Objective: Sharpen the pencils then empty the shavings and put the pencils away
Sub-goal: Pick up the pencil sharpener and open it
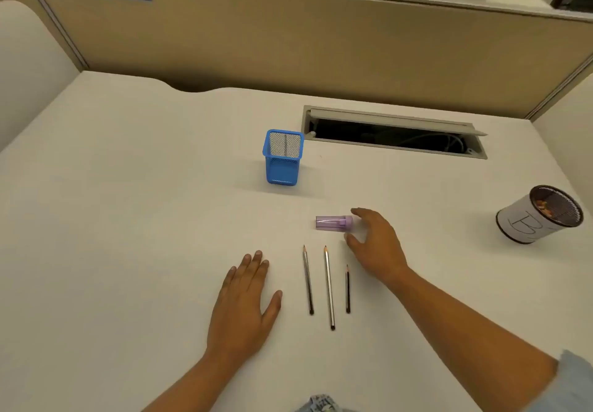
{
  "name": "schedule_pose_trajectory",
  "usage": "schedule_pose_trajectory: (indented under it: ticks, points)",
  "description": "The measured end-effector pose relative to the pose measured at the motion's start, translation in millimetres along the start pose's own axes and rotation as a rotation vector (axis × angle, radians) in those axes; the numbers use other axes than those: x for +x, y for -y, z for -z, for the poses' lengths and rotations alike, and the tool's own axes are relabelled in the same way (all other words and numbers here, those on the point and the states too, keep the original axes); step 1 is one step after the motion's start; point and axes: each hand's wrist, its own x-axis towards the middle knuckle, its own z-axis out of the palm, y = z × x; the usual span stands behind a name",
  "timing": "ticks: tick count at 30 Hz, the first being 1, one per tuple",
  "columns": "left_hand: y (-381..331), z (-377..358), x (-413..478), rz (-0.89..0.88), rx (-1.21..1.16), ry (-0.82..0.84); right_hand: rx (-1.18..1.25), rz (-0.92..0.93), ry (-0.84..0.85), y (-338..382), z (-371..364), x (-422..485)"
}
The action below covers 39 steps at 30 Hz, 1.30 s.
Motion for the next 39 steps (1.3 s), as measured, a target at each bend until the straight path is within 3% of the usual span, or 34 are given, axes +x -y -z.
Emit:
schedule_pose_trajectory:
  ticks: [4,8,15,19,22,25,32,39]
  points:
    - [3,-1,1,-0.025,0.001,-0.025,-0.067,0.016,0.038,1,-2,10]
    - [2,1,4,0.009,-0.151,-0.084,-0.047,0.01,0.001,0,-1,18]
    - [-26,25,17,0.024,-0.385,-0.201,0.183,-0.023,-0.026,22,13,-5]
    - [-60,57,30,-0.019,-0.498,-0.106,0.301,0.079,0.058,53,36,-42]
    - [-78,83,32,-0.093,-0.551,0.072,0.301,0.211,0.116,73,54,-71]
    - [-86,97,26,-0.167,-0.533,0.194,0.378,0.227,0.124,85,66,-92]
    - [-97,112,-9,-0.188,-0.527,0.137,0.632,-0.005,0.168,91,74,-127]
    - [-93,111,-31,-0.169,-0.519,0.146,0.547,0.014,0.172,100,67,-147]
